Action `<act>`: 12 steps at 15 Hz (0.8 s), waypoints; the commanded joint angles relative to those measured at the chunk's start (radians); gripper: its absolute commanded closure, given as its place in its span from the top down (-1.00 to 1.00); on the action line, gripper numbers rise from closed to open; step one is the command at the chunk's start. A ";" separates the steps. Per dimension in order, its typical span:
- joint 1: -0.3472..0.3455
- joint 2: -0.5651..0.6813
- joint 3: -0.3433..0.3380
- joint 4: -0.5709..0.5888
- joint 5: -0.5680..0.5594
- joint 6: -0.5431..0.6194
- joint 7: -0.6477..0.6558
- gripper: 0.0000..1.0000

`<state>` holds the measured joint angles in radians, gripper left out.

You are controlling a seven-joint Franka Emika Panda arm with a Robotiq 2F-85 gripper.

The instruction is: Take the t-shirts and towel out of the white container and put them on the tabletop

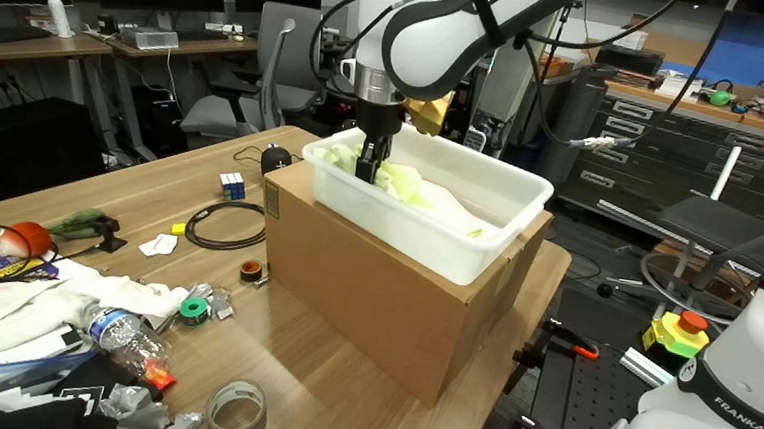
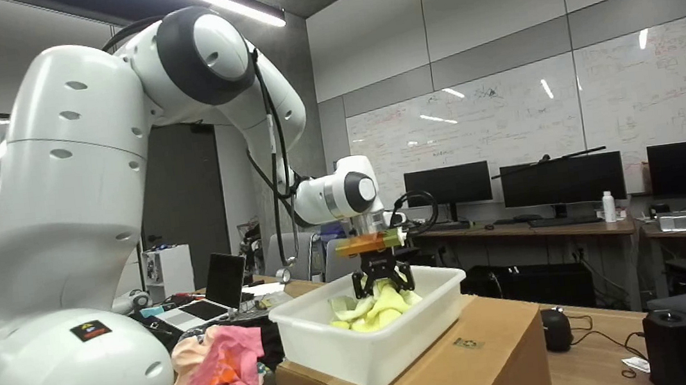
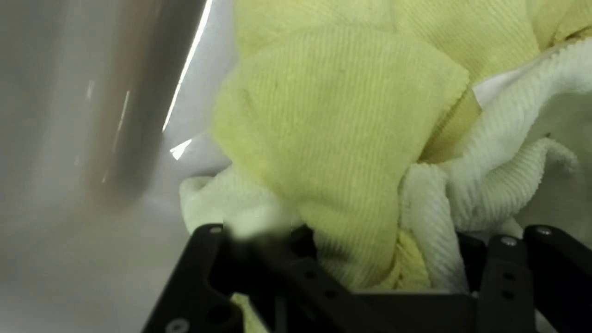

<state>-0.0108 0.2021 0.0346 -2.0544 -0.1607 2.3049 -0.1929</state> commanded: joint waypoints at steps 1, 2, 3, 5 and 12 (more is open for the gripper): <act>0.013 -0.141 0.003 -0.075 0.038 0.052 0.033 -0.87; 0.018 -0.178 0.004 -0.094 0.041 0.073 0.049 -0.87; 0.025 -0.217 0.005 -0.116 0.038 0.096 0.067 -0.87; 0.038 -0.283 0.008 -0.149 0.030 0.134 0.121 -0.87; 0.066 -0.449 0.042 -0.203 0.100 0.217 0.324 -0.87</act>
<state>0.0470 -0.1708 0.0643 -2.2132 -0.1053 2.4662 0.0548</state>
